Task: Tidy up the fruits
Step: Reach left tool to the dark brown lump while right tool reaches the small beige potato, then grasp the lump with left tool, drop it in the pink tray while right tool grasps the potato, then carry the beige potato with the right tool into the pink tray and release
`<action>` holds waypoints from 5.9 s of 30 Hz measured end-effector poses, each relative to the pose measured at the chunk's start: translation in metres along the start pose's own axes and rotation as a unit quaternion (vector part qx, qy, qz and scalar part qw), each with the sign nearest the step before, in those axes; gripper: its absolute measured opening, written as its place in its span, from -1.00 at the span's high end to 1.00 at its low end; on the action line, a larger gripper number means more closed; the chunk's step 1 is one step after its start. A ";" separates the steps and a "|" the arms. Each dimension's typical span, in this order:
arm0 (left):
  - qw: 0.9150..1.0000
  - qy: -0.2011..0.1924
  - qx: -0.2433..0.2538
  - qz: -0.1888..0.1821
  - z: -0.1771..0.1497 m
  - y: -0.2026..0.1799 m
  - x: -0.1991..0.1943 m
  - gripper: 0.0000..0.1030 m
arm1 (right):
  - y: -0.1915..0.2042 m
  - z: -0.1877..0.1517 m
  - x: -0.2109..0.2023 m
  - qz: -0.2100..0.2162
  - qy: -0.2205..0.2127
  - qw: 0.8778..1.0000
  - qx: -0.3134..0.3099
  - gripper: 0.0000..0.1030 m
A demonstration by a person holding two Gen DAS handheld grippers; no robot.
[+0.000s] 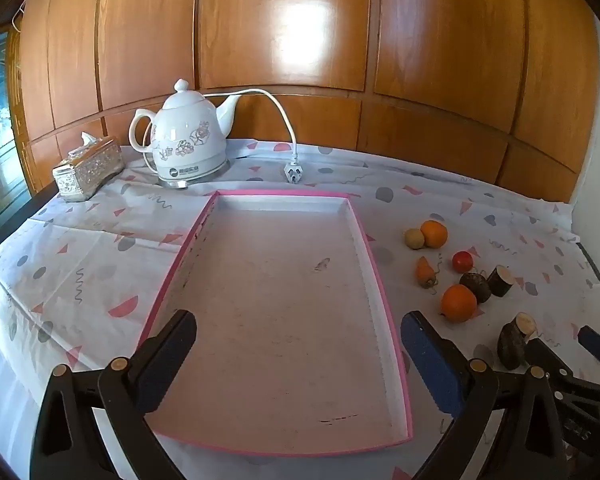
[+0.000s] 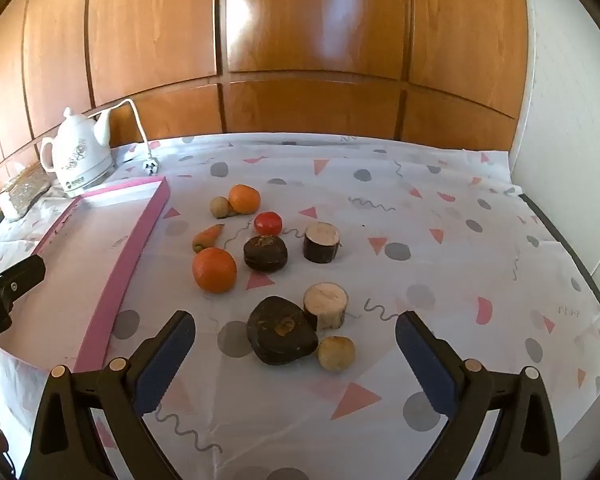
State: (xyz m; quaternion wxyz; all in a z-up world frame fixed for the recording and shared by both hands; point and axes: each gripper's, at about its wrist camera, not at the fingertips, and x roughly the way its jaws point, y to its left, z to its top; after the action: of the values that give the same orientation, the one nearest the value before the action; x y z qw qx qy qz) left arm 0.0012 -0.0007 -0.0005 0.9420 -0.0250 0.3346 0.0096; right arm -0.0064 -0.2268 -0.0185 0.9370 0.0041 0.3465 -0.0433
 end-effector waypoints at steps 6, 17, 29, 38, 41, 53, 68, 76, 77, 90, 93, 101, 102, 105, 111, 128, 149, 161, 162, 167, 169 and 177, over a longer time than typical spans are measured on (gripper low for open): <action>1.000 0.007 -0.009 -0.009 0.008 0.014 0.010 -0.99 | 0.000 0.001 -0.002 0.003 -0.001 1.000 0.007 -0.98; 1.000 -0.008 0.004 -0.002 -0.003 0.002 -0.001 -0.99 | -0.001 -0.001 0.000 0.015 0.003 1.000 -0.002 -0.98; 1.000 -0.007 0.005 -0.011 0.001 -0.004 -0.004 -0.99 | 0.000 0.002 -0.004 0.014 0.002 1.000 -0.010 -0.91; 1.000 -0.006 0.003 -0.021 0.003 -0.005 -0.005 -0.99 | -0.008 0.003 -0.004 0.015 0.011 1.000 -0.009 -0.73; 1.000 -0.006 0.006 -0.026 0.002 -0.006 -0.007 -0.99 | -0.011 0.001 -0.006 0.014 0.015 1.000 -0.009 -0.72; 0.999 -0.007 0.010 -0.032 0.002 -0.009 -0.009 -0.99 | -0.022 -0.001 -0.005 0.030 0.036 0.999 -0.005 -0.22; 0.994 -0.001 0.022 -0.110 0.000 -0.021 -0.010 -0.99 | -0.049 -0.018 0.010 0.101 0.107 0.989 0.004 0.11; 0.985 0.015 0.054 -0.163 -0.004 -0.045 -0.010 -0.99 | -0.060 -0.022 0.024 0.104 0.126 0.986 0.006 0.14; 0.984 0.018 0.056 -0.165 -0.005 -0.045 -0.009 -0.99 | -0.059 -0.020 0.027 0.101 0.123 0.987 0.001 0.14; 0.959 0.088 0.129 -0.236 -0.004 -0.101 0.020 -0.67 | -0.059 -0.014 0.047 0.091 0.097 0.991 -0.034 0.48; 0.954 0.114 0.127 -0.247 -0.003 -0.117 0.035 -0.43 | -0.070 -0.013 0.047 0.079 0.091 0.993 -0.014 0.48; 0.941 0.144 0.175 -0.250 -0.012 -0.162 0.057 -0.38 | -0.078 -0.015 0.050 0.082 0.088 0.993 0.005 0.48; 0.940 0.146 0.182 -0.249 -0.014 -0.168 0.059 -0.38 | -0.079 -0.015 0.051 0.084 0.088 0.993 0.006 0.48; 0.937 0.154 0.192 -0.249 -0.017 -0.178 0.066 -0.38 | -0.082 -0.017 0.053 0.084 0.093 0.992 0.013 0.49; 0.930 0.167 0.188 -0.266 -0.023 -0.184 0.079 0.11 | -0.084 -0.017 0.053 0.085 0.091 0.992 0.018 0.48; 0.977 0.097 0.059 -0.182 0.028 -0.063 0.056 0.12 | -0.078 -0.013 0.057 0.062 0.100 0.993 -0.005 0.48; 0.993 0.085 -0.078 -0.006 0.032 0.061 0.068 -0.48 | -0.075 -0.002 0.057 0.012 0.102 0.995 -0.009 0.50; 0.994 0.074 -0.084 0.006 0.020 0.070 0.049 -0.55 | -0.046 0.026 0.026 0.055 0.054 0.996 -0.035 0.50; 0.994 0.073 -0.085 0.005 0.020 0.071 0.047 -0.55 | -0.039 0.030 0.023 0.069 0.050 0.996 -0.038 0.50; 0.994 0.070 -0.085 0.011 0.019 0.075 0.042 -0.56 | 0.012 0.041 0.016 0.149 0.052 0.984 -0.077 0.50; 0.994 0.068 -0.084 0.015 0.018 0.076 0.039 -0.56 | 0.032 0.042 0.016 0.177 0.056 0.979 -0.090 0.50; 0.993 0.070 -0.089 0.030 0.014 0.087 0.036 -0.56 | 0.118 0.048 0.024 0.263 0.072 0.951 -0.144 0.50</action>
State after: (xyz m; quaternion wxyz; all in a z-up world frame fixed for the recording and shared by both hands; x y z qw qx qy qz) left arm 0.0352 0.0869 -0.0156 0.9096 -0.0995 0.3980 0.0656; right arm 0.0531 -0.1129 -0.0002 0.8783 -0.0368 0.4026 0.2554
